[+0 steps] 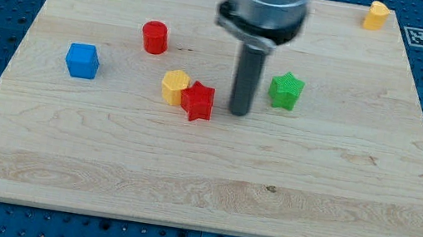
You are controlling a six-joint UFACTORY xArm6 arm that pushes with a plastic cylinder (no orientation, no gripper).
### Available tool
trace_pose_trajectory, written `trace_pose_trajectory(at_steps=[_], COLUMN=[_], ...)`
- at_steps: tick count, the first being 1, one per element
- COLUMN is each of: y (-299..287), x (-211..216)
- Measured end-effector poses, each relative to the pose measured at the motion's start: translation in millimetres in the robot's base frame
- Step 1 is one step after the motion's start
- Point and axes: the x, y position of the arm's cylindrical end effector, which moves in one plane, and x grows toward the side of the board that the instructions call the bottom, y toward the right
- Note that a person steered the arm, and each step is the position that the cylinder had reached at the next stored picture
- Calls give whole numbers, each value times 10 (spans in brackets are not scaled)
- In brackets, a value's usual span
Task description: Drag the green star towards the center right side of the table
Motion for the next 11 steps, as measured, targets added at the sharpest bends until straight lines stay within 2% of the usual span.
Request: trace_pose_trajectory(at_steps=[1, 4, 5, 6, 8, 9, 10, 11], y=[5, 278, 197, 352, 628, 656, 1049, 1134], x=[-147, -149, -351, -409, -104, -362, -301, -301])
